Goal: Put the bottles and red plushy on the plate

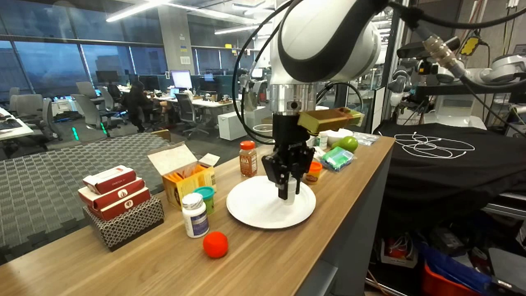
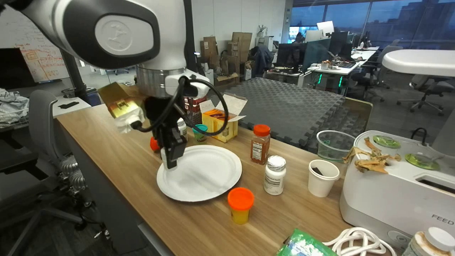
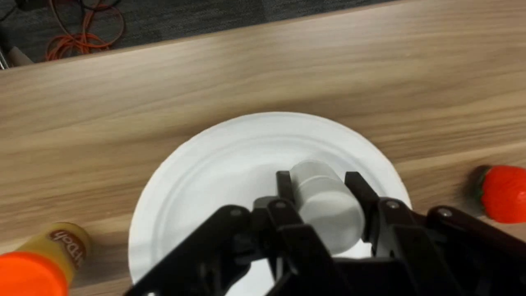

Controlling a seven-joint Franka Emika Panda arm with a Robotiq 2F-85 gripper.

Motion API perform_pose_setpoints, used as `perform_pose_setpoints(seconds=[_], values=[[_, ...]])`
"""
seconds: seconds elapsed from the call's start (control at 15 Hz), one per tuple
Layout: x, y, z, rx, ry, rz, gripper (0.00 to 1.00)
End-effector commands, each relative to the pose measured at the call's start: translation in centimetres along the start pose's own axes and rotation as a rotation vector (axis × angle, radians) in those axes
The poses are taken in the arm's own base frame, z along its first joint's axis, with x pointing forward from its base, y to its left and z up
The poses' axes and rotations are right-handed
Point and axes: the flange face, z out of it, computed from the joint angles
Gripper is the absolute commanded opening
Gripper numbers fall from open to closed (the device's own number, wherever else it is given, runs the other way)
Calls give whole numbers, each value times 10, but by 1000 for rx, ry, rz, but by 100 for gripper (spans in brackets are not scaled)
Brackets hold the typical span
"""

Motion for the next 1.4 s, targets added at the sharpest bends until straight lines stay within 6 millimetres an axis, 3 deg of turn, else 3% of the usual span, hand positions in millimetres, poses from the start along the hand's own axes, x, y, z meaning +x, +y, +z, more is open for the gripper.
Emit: perform_pose_setpoints(seconds=[0.0, 0.27, 0.47, 0.53, 0.6, 0.8, 0.93, 1.33], values=[[31, 11, 22, -10, -43, 46, 15], [43, 13, 62, -52, -131, 63, 15], [48, 10, 63, -64, -166, 70, 17], [49, 10, 63, -69, -169, 77, 52], [49, 9, 61, -74, -170, 82, 63], [46, 8, 68, -81, -170, 94, 84], [41, 6, 62, -79, -158, 94, 99], [37, -1, 32, -77, -68, 116, 100]])
